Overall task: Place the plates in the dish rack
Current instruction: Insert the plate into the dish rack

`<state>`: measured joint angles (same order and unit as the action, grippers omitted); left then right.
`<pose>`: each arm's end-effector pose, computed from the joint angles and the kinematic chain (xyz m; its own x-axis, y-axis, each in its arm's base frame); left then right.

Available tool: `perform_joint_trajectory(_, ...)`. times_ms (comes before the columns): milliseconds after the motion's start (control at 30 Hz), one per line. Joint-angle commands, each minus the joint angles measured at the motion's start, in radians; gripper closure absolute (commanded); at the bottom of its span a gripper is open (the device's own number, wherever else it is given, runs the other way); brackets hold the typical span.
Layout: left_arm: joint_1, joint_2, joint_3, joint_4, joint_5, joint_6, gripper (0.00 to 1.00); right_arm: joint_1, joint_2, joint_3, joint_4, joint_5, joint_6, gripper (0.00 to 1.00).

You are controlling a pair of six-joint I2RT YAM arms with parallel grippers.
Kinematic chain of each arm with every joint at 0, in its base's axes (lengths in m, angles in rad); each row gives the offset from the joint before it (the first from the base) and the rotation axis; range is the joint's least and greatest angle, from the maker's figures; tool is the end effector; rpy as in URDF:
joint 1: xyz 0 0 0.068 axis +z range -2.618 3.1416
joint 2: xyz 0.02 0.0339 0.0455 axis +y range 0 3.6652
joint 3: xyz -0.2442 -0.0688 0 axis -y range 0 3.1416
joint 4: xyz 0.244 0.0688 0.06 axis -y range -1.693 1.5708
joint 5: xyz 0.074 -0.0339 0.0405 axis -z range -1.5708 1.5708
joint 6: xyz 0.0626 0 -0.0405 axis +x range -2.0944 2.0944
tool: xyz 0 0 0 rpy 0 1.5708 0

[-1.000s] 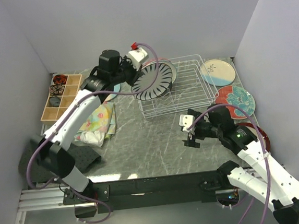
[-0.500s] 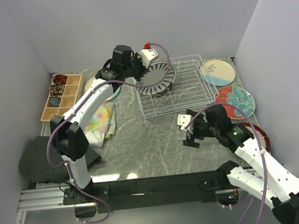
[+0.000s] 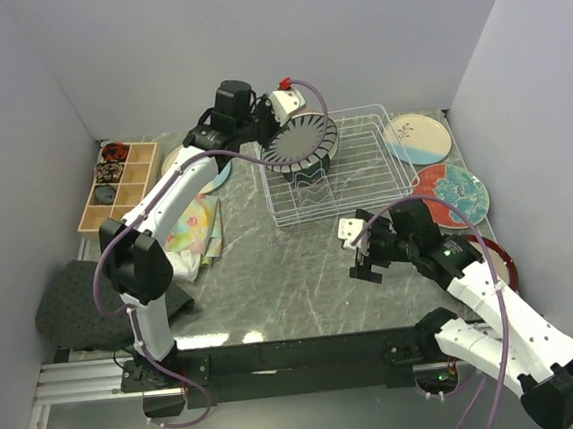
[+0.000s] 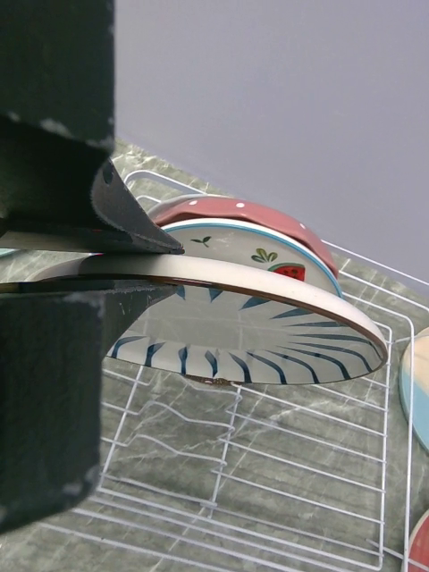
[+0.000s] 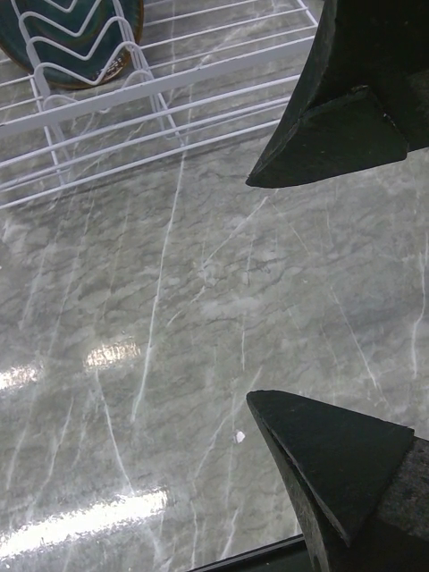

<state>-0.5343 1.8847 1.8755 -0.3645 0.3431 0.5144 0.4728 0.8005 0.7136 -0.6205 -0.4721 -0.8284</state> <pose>0.3884 -0.2543 0.3550 0.0950 0.4821 -0.8709 0.8067 0.4753 0.3511 0.1623 0.1150 0.2430 0.1344 -0.6683 -0.7316 -0.9085 0.2116 -0.3603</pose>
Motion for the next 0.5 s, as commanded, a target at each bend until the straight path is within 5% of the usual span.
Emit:
perform_joint_trajectory(0, 0.01, 0.005, 0.103, 0.131, 0.039, 0.055, 0.99, -0.007, 0.006, 0.0, 0.028, 0.01, -0.003, 0.0)
perform_joint_trajectory(467, 0.013, 0.097, 0.143, 0.119, 0.103, 0.091, 0.99, -0.005, 0.022, -0.002, 0.028, 0.023, -0.005, 0.0)
